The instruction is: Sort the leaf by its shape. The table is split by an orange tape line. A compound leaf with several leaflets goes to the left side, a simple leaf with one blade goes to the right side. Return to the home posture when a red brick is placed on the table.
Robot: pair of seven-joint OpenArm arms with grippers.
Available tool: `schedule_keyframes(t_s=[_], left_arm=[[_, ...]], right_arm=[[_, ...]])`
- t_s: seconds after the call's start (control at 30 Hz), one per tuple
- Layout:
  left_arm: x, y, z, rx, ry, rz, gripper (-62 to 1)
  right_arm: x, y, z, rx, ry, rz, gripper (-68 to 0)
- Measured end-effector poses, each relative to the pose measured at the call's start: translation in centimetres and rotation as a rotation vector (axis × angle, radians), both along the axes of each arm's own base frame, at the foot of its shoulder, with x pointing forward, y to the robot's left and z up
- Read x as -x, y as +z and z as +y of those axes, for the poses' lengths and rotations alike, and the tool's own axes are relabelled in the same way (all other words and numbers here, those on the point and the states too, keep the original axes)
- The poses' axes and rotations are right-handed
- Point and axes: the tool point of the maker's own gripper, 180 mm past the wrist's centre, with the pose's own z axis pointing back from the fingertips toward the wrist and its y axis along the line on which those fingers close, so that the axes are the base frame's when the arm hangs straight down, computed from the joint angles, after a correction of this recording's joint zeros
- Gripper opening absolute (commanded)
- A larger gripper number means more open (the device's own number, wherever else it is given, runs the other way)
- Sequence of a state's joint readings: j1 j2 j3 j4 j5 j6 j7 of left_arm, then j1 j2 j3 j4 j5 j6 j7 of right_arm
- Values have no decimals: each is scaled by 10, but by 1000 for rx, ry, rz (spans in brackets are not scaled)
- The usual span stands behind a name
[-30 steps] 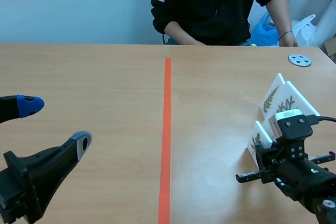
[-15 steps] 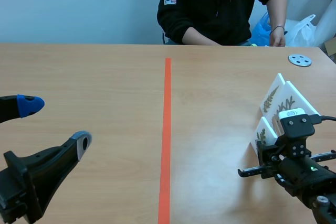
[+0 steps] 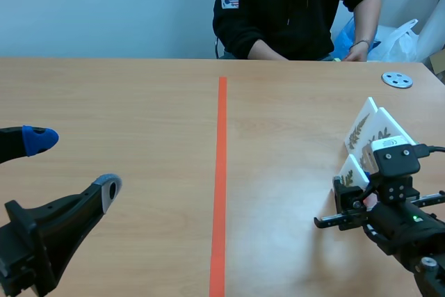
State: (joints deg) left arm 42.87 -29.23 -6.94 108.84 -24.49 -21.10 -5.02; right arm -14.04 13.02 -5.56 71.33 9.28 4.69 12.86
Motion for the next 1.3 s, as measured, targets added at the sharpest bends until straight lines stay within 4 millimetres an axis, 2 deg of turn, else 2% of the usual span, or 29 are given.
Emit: schedule_keyframes(t_s=[0.07,0.27,0.5,0.7,0.9,0.93,1.17,1.3], left_arm=[[0,0,0,0,0,0,14],[0,0,0,0,0,0,14],[0,0,0,0,0,0,14],[0,0,0,0,0,0,14],[0,0,0,0,0,0,14],[0,0,0,0,0,0,14],[0,0,0,0,0,1,14],[0,0,0,0,0,1,14]], right_arm=[[-3,10,-2,5,-8,-14,-442],[-6,62,-13,-32,-51,-137,-441],[-1,119,1,-90,-1,-224,-437],[5,161,13,-135,100,-256,-251],[29,168,28,-162,279,-200,-14],[33,166,29,-169,297,-186,4],[58,144,35,-219,350,-64,4],[67,140,38,-241,350,-37,4]])
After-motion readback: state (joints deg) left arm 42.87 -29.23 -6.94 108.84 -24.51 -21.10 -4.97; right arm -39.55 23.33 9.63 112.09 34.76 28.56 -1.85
